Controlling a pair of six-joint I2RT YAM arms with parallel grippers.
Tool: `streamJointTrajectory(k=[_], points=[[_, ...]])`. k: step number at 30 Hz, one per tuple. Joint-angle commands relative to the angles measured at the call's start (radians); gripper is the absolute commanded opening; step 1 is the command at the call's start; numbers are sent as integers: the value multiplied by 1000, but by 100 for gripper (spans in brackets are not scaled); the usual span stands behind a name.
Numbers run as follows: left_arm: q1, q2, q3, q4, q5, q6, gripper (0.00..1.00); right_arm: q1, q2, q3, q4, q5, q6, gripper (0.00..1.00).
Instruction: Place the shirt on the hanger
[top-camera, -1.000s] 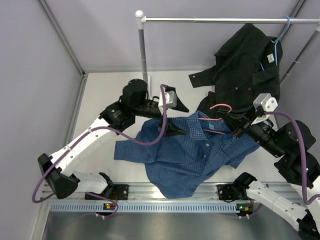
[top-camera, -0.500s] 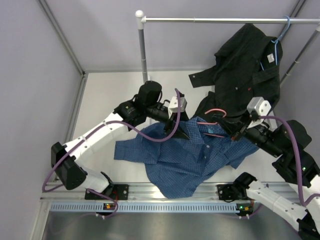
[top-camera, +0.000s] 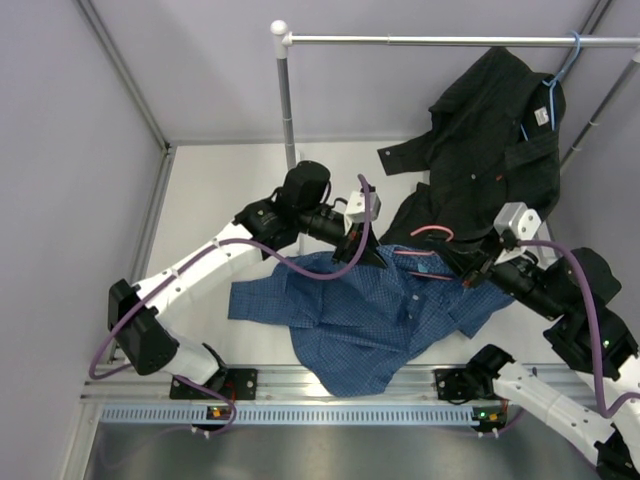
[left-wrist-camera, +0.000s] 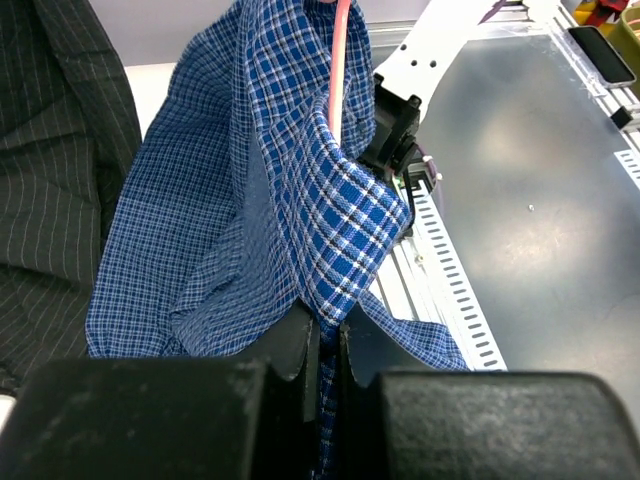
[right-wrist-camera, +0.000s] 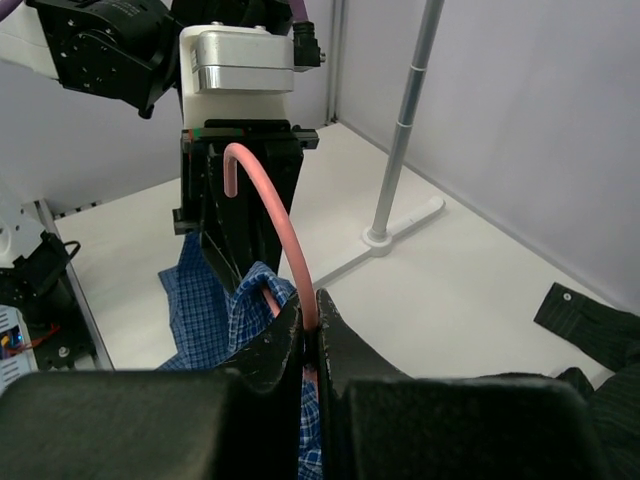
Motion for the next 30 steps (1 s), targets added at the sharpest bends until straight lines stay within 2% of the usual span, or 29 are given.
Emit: streamJointTrajectory(k=[1,3,4,6,7,9,10,12,14,15,18,19,30], points=[[2,-16,11,22,-27,26,0,-4,-36,-3,76,44,22,0],[2,-16,11,22,-58,26,0,-4,-45,-18,80,57,28,1],[2,-22,11,22,-67,23,0,-4,-51,-23,78,64,37,7],[2,-22,16,22,-79,26,0,-4,-73,-44,54,108,60,25],[2,-25,18,24,-95,25,0,-4,-82,-52,40,125,109,39],[2,-33,15,39,-109,-1,0,-4,-123,-75,15,133,135,52],[2,-33,13,54,-125,-9,0,-4,-139,-86,6,142,160,70],[2,-41,7,70,-141,-30,0,-4,-172,-109,-3,181,180,73],[2,-48,-10,118,-173,-65,0,-4,-206,-113,-40,195,220,49],[4,-59,-19,138,-184,-79,0,-4,-219,-132,-43,176,242,29],[4,-73,-44,192,-175,-112,0,-4,-214,-184,-37,111,299,10],[4,-76,-50,208,-175,-122,0,-4,-200,-193,-39,122,304,0],[4,-65,-61,277,-165,-236,0,-4,-168,-281,104,255,336,0]])
